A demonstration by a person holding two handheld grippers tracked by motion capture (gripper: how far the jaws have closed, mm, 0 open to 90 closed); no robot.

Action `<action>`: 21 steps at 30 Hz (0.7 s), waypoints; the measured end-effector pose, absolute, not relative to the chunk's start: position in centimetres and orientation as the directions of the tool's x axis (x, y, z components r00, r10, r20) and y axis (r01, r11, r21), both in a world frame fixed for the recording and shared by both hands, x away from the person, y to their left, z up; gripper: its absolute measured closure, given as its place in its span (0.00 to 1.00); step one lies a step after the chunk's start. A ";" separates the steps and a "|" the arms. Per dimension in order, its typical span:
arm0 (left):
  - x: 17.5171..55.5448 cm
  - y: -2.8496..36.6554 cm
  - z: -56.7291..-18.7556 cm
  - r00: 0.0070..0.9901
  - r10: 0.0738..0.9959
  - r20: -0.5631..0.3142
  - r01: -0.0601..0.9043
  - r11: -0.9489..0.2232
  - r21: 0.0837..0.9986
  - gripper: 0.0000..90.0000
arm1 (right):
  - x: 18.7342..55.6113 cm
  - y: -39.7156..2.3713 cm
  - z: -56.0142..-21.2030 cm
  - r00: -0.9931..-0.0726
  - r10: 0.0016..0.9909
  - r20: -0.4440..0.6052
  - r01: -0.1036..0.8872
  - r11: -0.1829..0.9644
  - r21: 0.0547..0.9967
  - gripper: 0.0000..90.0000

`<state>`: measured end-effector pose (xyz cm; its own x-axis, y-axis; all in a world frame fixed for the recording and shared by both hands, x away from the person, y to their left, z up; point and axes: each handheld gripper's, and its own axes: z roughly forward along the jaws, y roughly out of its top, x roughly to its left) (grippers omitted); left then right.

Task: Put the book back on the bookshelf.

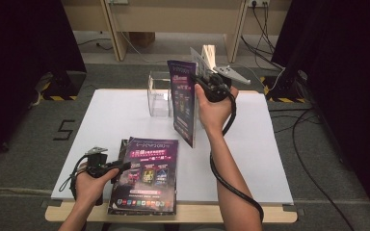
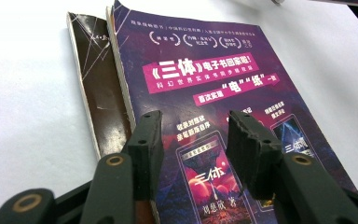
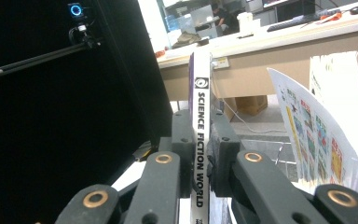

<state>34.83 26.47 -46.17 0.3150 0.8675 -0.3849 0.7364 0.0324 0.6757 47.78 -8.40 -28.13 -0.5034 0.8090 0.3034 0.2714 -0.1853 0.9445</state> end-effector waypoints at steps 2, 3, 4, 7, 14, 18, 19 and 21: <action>34.8 26.5 -46.2 0.316 0.867 -0.385 0.737 0.031 0.675 0.61 | 47.9 -8.4 -28.1 -0.500 0.814 0.296 0.268 -0.180 0.946 0.93; 34.8 26.5 -46.2 0.315 0.867 -0.385 0.737 0.032 0.675 0.61 | 48.0 -8.3 -28.2 -0.499 0.815 0.295 0.267 -0.180 0.947 0.93; 34.8 26.5 -46.2 0.315 0.868 -0.384 0.737 0.031 0.675 0.61 | 48.1 -8.3 -28.2 -0.498 0.816 0.293 0.263 -0.179 0.948 0.93; 34.9 26.5 -46.2 0.318 0.867 -0.383 0.738 0.028 0.675 0.61 | 48.4 -8.2 -28.2 -0.492 0.822 0.288 0.260 -0.177 0.949 0.93; 34.9 26.5 -46.3 0.314 0.868 -0.384 0.740 0.029 0.672 0.61 | 49.0 -7.7 -28.2 -0.486 0.829 0.276 0.239 -0.177 0.955 0.93; 34.9 26.6 -46.4 0.315 0.867 -0.387 0.740 0.031 0.672 0.61 | 49.3 -7.5 -28.1 -0.480 0.835 0.270 0.232 -0.176 0.957 0.93; 34.9 26.6 -46.3 0.315 0.868 -0.385 0.741 0.029 0.671 0.61 | 49.4 -7.4 -28.1 -0.480 0.836 0.267 0.226 -0.176 0.958 0.93; 34.9 26.6 -46.3 0.312 0.868 -0.385 0.739 0.032 0.673 0.61 | 49.6 -7.2 -28.0 -0.478 0.837 0.267 0.222 -0.179 0.958 0.93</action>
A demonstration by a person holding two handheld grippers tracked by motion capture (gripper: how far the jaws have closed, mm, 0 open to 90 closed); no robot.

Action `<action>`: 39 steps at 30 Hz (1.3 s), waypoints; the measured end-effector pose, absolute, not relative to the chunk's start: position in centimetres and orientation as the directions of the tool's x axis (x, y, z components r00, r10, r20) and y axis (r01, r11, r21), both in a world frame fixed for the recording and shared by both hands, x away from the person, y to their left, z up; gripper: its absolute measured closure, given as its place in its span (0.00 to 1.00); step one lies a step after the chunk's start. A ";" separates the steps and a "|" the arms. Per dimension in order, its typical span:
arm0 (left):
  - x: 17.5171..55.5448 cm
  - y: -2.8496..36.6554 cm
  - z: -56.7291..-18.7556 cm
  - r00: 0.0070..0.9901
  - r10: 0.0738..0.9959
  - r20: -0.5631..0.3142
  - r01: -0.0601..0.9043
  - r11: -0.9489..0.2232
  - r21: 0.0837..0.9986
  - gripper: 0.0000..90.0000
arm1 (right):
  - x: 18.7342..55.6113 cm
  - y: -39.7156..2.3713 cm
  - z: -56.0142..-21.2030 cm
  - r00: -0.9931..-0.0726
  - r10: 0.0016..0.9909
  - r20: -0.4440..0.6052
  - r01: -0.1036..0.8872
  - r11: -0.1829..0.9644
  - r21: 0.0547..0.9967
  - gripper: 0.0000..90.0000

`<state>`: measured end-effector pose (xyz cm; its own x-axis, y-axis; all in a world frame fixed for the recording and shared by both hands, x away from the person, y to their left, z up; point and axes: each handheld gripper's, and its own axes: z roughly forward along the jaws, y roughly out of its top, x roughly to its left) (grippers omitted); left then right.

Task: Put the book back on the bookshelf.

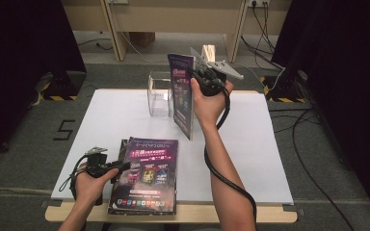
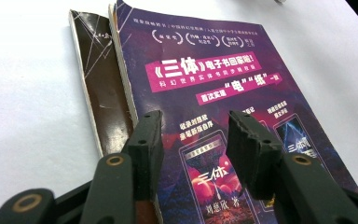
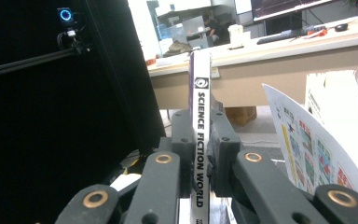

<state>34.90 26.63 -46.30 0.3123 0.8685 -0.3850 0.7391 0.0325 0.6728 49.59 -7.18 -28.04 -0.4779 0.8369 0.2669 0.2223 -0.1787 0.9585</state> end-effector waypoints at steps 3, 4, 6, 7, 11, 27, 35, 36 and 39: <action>34.9 26.7 -46.3 0.312 0.868 -0.386 0.741 0.032 0.670 0.61 | 49.7 -6.8 -28.1 -0.476 0.845 0.243 0.198 -0.167 0.966 0.93; 34.9 26.7 -46.4 0.311 0.869 -0.386 0.741 0.033 0.670 0.61 | 49.7 -6.7 -28.1 -0.477 0.845 0.244 0.196 -0.168 0.966 0.93; 34.9 26.6 -46.4 0.313 0.867 -0.388 0.741 0.032 0.671 0.61 | 49.8 -6.6 -28.1 -0.471 0.849 0.240 0.195 -0.165 0.967 0.93; 34.9 26.6 -46.4 0.313 0.867 -0.388 0.740 0.033 0.672 0.61 | 49.9 -6.5 -28.2 -0.471 0.850 0.234 0.191 -0.161 0.968 0.93; 34.9 26.6 -46.4 0.313 0.867 -0.388 0.741 0.033 0.671 0.61 | 50.2 -6.4 -28.4 -0.463 0.856 0.229 0.181 -0.162 0.970 0.93; 34.9 26.6 -46.6 0.313 0.866 -0.390 0.744 0.032 0.668 0.61 | 51.3 -5.7 -28.9 -0.435 0.877 0.207 0.144 -0.159 0.977 0.93; 35.0 26.6 -46.6 0.312 0.865 -0.393 0.745 0.033 0.666 0.61 | 51.8 -5.5 -29.6 -0.409 0.892 0.193 0.133 -0.151 0.980 0.92; 34.9 26.6 -46.6 0.312 0.865 -0.393 0.745 0.033 0.666 0.61 | 51.9 -5.5 -29.7 -0.408 0.892 0.195 0.131 -0.154 0.979 0.93; 34.9 26.6 -46.6 0.314 0.865 -0.392 0.745 0.032 0.666 0.61 | 52.0 -5.5 -30.0 -0.400 0.898 0.181 0.118 -0.146 0.982 0.92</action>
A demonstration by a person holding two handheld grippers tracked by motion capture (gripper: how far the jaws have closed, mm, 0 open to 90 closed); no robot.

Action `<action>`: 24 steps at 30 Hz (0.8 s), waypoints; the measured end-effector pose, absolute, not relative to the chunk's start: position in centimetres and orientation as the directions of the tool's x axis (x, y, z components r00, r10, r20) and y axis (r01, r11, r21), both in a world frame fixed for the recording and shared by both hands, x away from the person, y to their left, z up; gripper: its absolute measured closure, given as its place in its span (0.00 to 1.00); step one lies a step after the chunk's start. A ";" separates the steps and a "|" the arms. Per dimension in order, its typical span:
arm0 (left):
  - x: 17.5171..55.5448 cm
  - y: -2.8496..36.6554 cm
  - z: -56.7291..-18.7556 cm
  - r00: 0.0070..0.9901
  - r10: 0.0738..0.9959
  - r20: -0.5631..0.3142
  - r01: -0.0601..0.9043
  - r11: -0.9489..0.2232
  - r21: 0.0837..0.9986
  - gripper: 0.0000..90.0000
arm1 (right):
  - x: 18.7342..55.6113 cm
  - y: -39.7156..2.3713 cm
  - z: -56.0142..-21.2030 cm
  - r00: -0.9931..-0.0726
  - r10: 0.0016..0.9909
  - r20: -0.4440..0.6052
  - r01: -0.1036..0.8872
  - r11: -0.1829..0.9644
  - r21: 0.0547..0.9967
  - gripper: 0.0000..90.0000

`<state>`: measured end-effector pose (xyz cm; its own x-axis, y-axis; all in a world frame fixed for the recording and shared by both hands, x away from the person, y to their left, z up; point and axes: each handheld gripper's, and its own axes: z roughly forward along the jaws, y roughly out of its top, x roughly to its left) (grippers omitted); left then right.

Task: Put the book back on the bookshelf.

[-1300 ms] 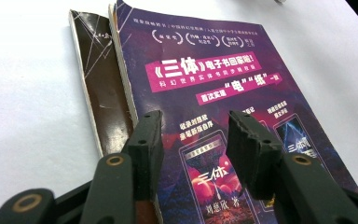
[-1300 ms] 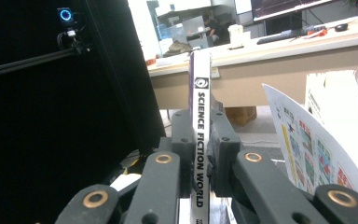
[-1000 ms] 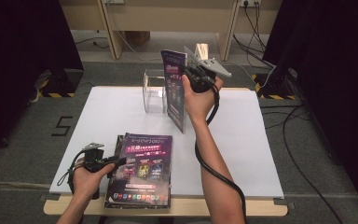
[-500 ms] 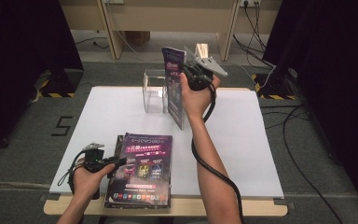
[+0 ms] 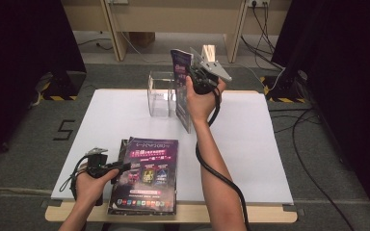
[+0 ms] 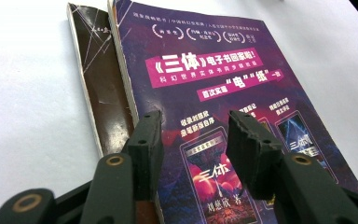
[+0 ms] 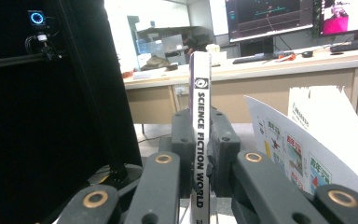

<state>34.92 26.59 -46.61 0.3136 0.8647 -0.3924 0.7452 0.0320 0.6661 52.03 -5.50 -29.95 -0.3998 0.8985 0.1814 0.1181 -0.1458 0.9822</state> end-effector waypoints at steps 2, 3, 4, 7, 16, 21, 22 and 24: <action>34.9 26.6 -46.6 0.315 0.864 -0.393 0.745 0.031 0.667 0.61 | 52.1 -5.5 -30.1 -0.397 0.901 0.176 0.112 -0.143 0.983 0.92; 34.9 26.5 -46.7 0.315 0.863 -0.394 0.743 0.034 0.669 0.61 | 52.2 -5.4 -30.2 -0.398 0.899 0.181 0.111 -0.149 0.983 0.92; 35.0 26.5 -46.7 0.316 0.865 -0.390 0.743 0.029 0.668 0.61 | 52.2 -5.4 -30.2 -0.398 0.901 0.175 0.110 -0.143 0.984 0.92; 35.0 26.4 -46.7 0.316 0.866 -0.388 0.745 0.026 0.666 0.61 | 52.3 -5.2 -30.5 -0.399 0.902 0.163 0.106 -0.131 0.986 0.92; 34.9 26.5 -46.7 0.315 0.864 -0.393 0.747 0.030 0.664 0.61 | 51.7 -5.1 -31.2 -0.405 0.906 0.127 0.090 -0.099 0.991 0.92; 34.9 26.5 -46.6 0.313 0.865 -0.391 0.744 0.032 0.667 0.61 | 50.6 -5.4 -31.5 -0.405 0.909 0.103 0.079 -0.077 0.994 0.92; 34.9 26.5 -46.7 0.313 0.864 -0.394 0.742 0.037 0.670 0.61 | 50.4 -5.5 -31.7 -0.411 0.907 0.096 0.077 -0.071 0.994 0.92; 34.9 26.5 -46.6 0.312 0.866 -0.391 0.747 0.031 0.664 0.61 | 49.9 -5.7 -31.9 -0.419 0.904 0.089 0.095 -0.054 0.994 0.92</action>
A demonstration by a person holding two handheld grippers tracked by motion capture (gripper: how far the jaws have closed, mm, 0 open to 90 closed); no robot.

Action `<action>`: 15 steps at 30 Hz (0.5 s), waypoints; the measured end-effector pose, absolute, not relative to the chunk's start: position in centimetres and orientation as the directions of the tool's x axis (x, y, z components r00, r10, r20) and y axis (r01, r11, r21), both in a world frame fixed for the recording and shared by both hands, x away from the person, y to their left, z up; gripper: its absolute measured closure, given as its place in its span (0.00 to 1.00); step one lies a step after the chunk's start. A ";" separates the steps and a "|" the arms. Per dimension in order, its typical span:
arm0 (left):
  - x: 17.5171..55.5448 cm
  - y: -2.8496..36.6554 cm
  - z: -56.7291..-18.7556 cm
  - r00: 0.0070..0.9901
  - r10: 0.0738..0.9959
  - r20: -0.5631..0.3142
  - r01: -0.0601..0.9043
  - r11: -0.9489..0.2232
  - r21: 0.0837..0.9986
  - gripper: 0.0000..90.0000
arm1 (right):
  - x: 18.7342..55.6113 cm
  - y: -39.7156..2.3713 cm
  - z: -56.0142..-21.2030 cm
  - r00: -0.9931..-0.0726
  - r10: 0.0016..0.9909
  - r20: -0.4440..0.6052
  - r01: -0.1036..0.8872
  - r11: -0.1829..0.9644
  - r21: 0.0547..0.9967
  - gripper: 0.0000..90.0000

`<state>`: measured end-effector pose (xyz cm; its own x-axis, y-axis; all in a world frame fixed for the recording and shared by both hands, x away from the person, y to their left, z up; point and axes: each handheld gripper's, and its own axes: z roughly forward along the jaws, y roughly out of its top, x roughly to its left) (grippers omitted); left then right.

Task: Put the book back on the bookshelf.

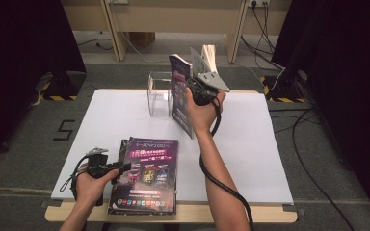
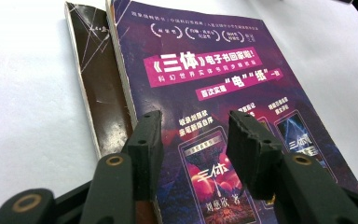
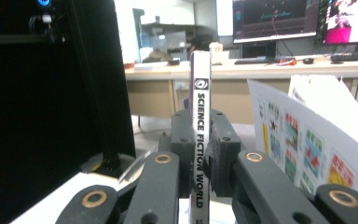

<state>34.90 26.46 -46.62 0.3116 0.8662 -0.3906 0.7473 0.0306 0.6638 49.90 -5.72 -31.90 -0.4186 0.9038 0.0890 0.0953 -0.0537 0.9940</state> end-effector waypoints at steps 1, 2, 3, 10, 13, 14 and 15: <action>34.9 26.4 -46.6 0.313 0.866 -0.389 0.747 0.028 0.664 0.61 | 49.7 -5.8 -32.0 -0.419 0.903 0.091 0.097 -0.055 0.994 0.92; 34.9 26.4 -46.6 0.312 0.866 -0.391 0.748 0.030 0.663 0.61 | 49.5 -5.9 -32.2 -0.427 0.899 0.092 0.099 -0.054 0.994 0.92; 34.9 26.3 -46.7 0.314 0.864 -0.394 0.748 0.030 0.663 0.61 | 49.3 -6.0 -32.4 -0.432 0.898 0.087 0.106 -0.045 0.993 0.92; 34.8 26.4 -46.6 0.312 0.866 -0.390 0.748 0.030 0.664 0.61 | 47.6 -6.6 -33.0 -0.432 0.900 0.056 0.092 -0.018 0.996 0.92; 34.8 26.4 -46.6 0.312 0.866 -0.390 0.747 0.029 0.664 0.61 | 47.0 -6.9 -33.3 -0.433 0.899 0.060 0.097 -0.019 0.995 0.92; 34.8 26.4 -46.6 0.313 0.866 -0.391 0.747 0.029 0.664 0.61 | 46.8 -7.1 -33.4 -0.436 0.898 0.055 0.094 -0.016 0.995 0.92; 34.8 26.3 -46.6 0.313 0.866 -0.391 0.748 0.030 0.664 0.61 | 46.6 -7.2 -33.4 -0.436 0.899 0.052 0.091 -0.014 0.996 0.92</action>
<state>34.84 26.33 -46.61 0.3126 0.8656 -0.3912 0.7475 0.0299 0.6636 46.61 -7.16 -33.45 -0.4358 0.8985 0.0522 0.0911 -0.0136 0.9957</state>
